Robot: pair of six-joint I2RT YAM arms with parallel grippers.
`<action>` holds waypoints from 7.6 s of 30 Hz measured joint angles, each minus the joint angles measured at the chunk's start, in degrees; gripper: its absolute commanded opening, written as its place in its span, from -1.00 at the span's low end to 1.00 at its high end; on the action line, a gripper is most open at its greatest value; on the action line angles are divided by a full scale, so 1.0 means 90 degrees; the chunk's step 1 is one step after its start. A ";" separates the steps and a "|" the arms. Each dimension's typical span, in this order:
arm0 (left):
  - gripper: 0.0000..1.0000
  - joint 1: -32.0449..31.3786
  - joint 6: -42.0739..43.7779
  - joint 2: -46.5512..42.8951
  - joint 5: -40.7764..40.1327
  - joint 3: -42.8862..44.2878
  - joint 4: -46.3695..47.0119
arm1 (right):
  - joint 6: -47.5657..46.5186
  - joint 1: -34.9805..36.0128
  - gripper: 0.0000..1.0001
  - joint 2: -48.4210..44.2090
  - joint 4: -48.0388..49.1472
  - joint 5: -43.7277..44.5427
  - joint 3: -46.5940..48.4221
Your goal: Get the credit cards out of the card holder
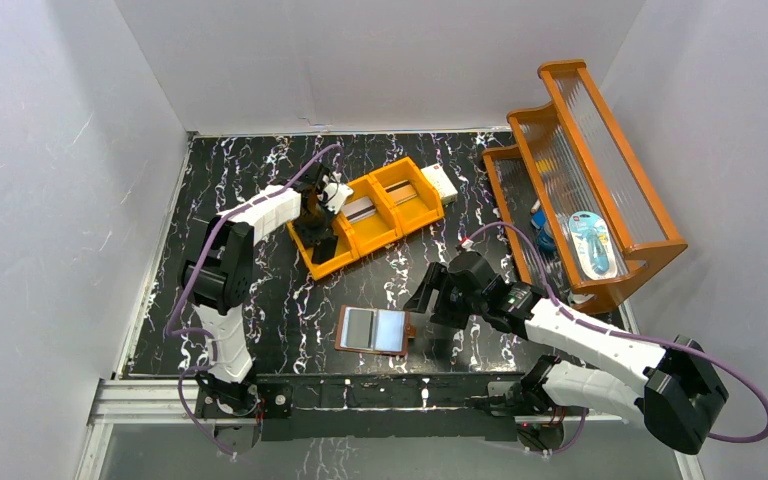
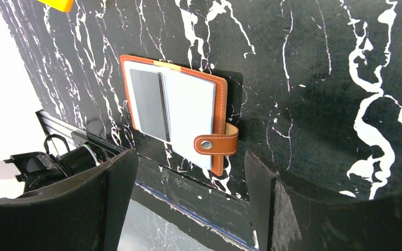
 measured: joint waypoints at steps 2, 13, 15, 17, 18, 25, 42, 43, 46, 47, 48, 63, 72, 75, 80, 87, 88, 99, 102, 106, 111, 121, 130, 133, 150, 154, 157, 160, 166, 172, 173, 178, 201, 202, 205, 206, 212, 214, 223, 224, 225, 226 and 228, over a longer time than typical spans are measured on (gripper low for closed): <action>-1.00 0.0000 -0.0007 -0.0002 -0.0119 0.0051 -0.0036 | 0.0005 0.0000 0.67 0.0000 -0.0041 0.0000 -0.0012; -0.77 0.0000 -0.0454 -0.1248 -0.0478 0.0073 0.0185 | 0.0000 0.0000 0.65 0.0168 -0.0032 -0.0044 -0.0022; -0.49 0.0000 -0.0697 -0.1491 -0.0498 0.0049 0.0250 | -0.0005 0.0000 0.65 0.0189 -0.0032 -0.0075 -0.0022; 0.04 0.0000 -0.1042 -0.1824 -0.0495 -0.0136 0.0357 | -0.0017 0.0000 0.65 0.0189 -0.0032 -0.0104 -0.0022; 0.21 0.0000 -0.1265 -0.1996 -0.0525 -0.0308 0.0481 | -0.0019 0.0000 0.65 0.0189 -0.0029 -0.0121 -0.0019; 0.74 0.0051 -0.3065 -0.3288 -0.1081 -0.1542 0.0627 | -0.0221 0.0000 0.67 0.0304 -0.0296 0.0029 0.0253; 0.36 0.0151 -0.5068 -0.2489 -0.1846 -0.1838 0.0457 | -0.0333 0.0000 0.69 0.0182 -0.0527 0.0151 0.0578; 0.26 0.0155 -0.5056 -0.2467 -0.1846 -0.1843 0.0464 | -0.0328 0.0000 0.69 0.0148 -0.0527 0.0151 0.0573; 0.05 0.0163 -0.4959 -0.2472 -0.1858 -0.1960 0.0568 | -0.0318 0.0000 0.69 0.0102 -0.0527 0.0151 0.0532; -0.01 0.0163 -0.4930 -0.2475 -0.1853 -0.2023 0.0624 | -0.0313 0.0000 0.69 0.0102 -0.0522 0.0151 0.0512; -0.08 0.0163 -0.4877 -0.2484 -0.1841 -0.2093 0.0704 | -0.0306 -0.0002 0.69 0.0104 -0.0529 0.0151 0.0495; -0.76 0.0240 -0.3764 -0.2664 -0.1554 -0.2492 0.1243 | -0.0231 -0.0002 0.70 0.0284 -0.0503 0.0092 0.0454; -0.48 0.0223 -0.3242 -0.2725 -0.1081 -0.2569 0.1392 | -0.0199 -0.0002 0.69 0.0284 -0.0437 0.0049 0.0381; -0.20 0.0219 -0.3252 -0.2725 -0.1010 -0.2565 0.1355 | -0.0206 -0.0002 0.64 0.0284 -0.0408 0.0002 0.0384; 0.15 0.0206 -0.3436 -0.2776 -0.1049 -0.2443 0.1052 | -0.0316 -0.0002 0.44 0.0362 -0.0396 -0.0219 0.0437; 0.19 0.0206 -0.3956 -0.3687 -0.1190 -0.2215 0.0517 | -0.0396 0.0272 0.27 0.1052 -0.0260 -0.0325 0.0988; 0.19 0.0206 -0.4029 -0.3871 -0.1117 -0.2217 0.0454 | -0.0393 0.0389 0.25 0.1178 -0.0209 -0.0308 0.1073; 0.14 0.0194 -0.5292 -0.6064 0.1620 -0.3793 0.0500 | 0.0080 0.1141 0.15 0.2251 0.1146 -0.0534 0.1175; 0.14 0.0189 -0.5622 -0.6237 0.2125 -0.4354 0.0500 | 0.0197 0.1222 0.14 0.2599 0.1421 -0.0639 0.1175; 0.11 0.0177 -0.5889 -0.6278 0.2543 -0.4677 0.0554 | 0.0272 0.1258 0.10 0.2931 0.1617 -0.0680 0.1175; 0.05 0.0165 -0.5965 -0.6159 0.2849 -0.4685 0.0707 | 0.0294 0.1256 0.04 0.3376 0.1785 -0.0789 0.1175; -0.13 0.0056 -0.5860 -0.5688 0.3327 -0.4685 0.0894 | 0.0321 0.1241 -0.18 0.3810 0.1987 -0.0928 0.1178; -0.15 -0.0816 -0.5819 -0.5068 0.3157 -0.4687 0.1018 | 0.0627 0.1146 -0.36 0.3810 0.2426 -0.1025 0.0884; -0.15 -0.1154 -0.5824 -0.4782 0.2875 -0.4687 0.1059 | 0.0687 0.1134 -0.36 0.3808 0.2506 -0.1025 0.0818; -0.40 -0.1923 -0.5918 -0.3721 0.2256 -0.4685 0.1620 | 0.1039 0.0923 -0.35 0.3769 0.3351 -0.1341 0.0325; -0.44 -0.1967 -0.5991 -0.3711 0.2157 -0.4699 0.1659 | 0.1110 0.0884 -0.36 0.3769 0.3563 -0.1433 0.0219; -0.46 -0.1979 -0.6067 -0.3713 0.2137 -0.4758 0.1751 | 0.1149 0.0867 -0.48 0.3769 0.3670 -0.1506 0.0163; -0.51 -0.2006 -0.6110 -0.3713 0.2137 -0.4777 0.1785 | 0.1149 0.0867 -0.52 0.3769 0.3723 -0.1525 0.0114; -0.53 -0.2042 -0.6178 -0.3721 0.2120 -0.4799 0.1802 | 0.1134 0.0857 -0.81 0.3769 0.3786 -0.1542 0.0053; -0.54 -0.2074 -0.6263 -0.3806 0.1982 -0.4862 0.1826 | 0.1120 0.0850 -0.94 0.3536 0.3774 -0.1474 -0.0080; -0.54 -0.2089 -0.6271 -0.3806 0.1972 -0.4862 0.1826 | 0.1107 0.0850 -0.93 0.3456 0.3789 -0.1472 -0.0129; -0.56 -0.2098 -0.6271 -0.3793 0.1868 -0.4864 0.1785 | 0.1037 0.0733 -0.86 0.3249 0.3784 -0.1542 -0.0279; -0.69 -0.2135 -0.6241 -0.3742 0.1851 -0.4862 0.1812 | 0.1151 0.0576 -0.49 0.3410 0.4138 -0.1957 -0.0474; -0.70 -0.2137 -0.6232 -0.3740 0.1846 -0.4862 0.1807 | 0.1151 0.0576 -0.49 0.3429 0.4167 -0.1974 -0.0474; -0.71 -0.2154 -0.6210 -0.3740 0.1831 -0.4860 0.1804 | 0.1151 0.0576 -0.55 0.3521 0.4243 -0.2004 -0.0440; -0.71 -0.2161 -0.6200 -0.3740 0.1826 -0.4857 0.1804 | 0.1154 0.0576 -0.58 0.3587 0.4284 -0.2028 -0.0415; -0.73 -0.2198 -0.6200 -0.3740 0.1778 -0.4847 0.1797 | 0.1178 0.0556 -0.87 0.3750 0.4415 -0.2157 -0.0393; -0.74 -0.2212 -0.6200 -0.3740 0.1753 -0.4847 0.1797 | 0.1185 0.0556 -0.97 0.3750 0.4410 -0.2144 -0.0396; -0.77 -0.2234 -0.6268 -0.3740 0.1681 -0.4847 0.1790 | 0.1151 0.0529 -1.00 0.3313 0.4374 -0.2018 -0.0682; -0.77 -0.2237 -0.6271 -0.3740 0.1673 -0.4847 0.1790 | 0.1151 0.0515 -1.00 0.3254 0.4374 -0.2013 -0.0746; -0.77 -0.2239 -0.6273 -0.3740 0.1668 -0.4847 0.1790 | 0.1151 0.0500 -1.00 0.3201 0.4364 -0.2013 -0.0809; -0.77 -0.2239 -0.6273 -0.3740 0.1666 -0.4847 0.1790 | 0.1156 0.0486 -1.00 0.3155 0.4364 -0.2016 -0.0872; -0.77 -0.2242 -0.6275 -0.3740 0.1664 -0.4847 0.1790 | 0.1161 0.0457 -1.00 0.3113 0.4340 -0.2021 -0.0937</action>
